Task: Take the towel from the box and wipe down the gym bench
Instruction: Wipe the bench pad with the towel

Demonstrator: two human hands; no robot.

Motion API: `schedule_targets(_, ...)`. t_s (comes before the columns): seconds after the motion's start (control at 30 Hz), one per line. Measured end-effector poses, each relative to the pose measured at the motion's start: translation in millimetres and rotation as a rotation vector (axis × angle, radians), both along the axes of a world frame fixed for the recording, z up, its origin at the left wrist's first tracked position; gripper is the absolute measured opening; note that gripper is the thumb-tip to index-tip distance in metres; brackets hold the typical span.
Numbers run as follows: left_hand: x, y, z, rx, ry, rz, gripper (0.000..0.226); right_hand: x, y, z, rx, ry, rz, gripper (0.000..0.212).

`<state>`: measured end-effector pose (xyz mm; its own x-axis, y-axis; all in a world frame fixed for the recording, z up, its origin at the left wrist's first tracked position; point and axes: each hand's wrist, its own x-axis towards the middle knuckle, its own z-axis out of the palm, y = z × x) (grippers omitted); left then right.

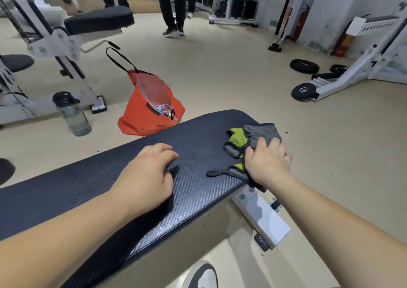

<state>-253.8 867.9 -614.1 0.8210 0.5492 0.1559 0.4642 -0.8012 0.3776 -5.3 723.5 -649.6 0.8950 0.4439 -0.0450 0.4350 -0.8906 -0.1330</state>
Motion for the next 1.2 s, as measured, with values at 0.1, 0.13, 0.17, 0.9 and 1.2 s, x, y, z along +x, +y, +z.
schedule_targets(0.1, 1, 9, -1, -0.002, 0.050, -0.001, 0.047, 7, 9, 1, -0.014, 0.004, -0.002, 0.057)
schedule_targets(0.13, 1, 15, -1, -0.004, 0.068, 0.009, 0.048, 13, 12, 1, -0.014, -0.001, -0.012, 0.058)
schedule_targets(0.17, 0, 22, 0, -0.005, 0.088, 0.025, 0.049, 17, 17, 0, -0.017, -0.009, -0.028, 0.058)
schedule_targets(0.9, -31, 147, -20, -0.139, 0.005, 0.368, 0.047, 27, 206, 26, -0.247, 0.057, 0.377, 0.060)
schedule_targets(1.2, -149, 138, -5, -0.215, -0.060, 0.366, 0.049, -156, 248, 23, -0.292, 0.044, 0.743, 0.068)
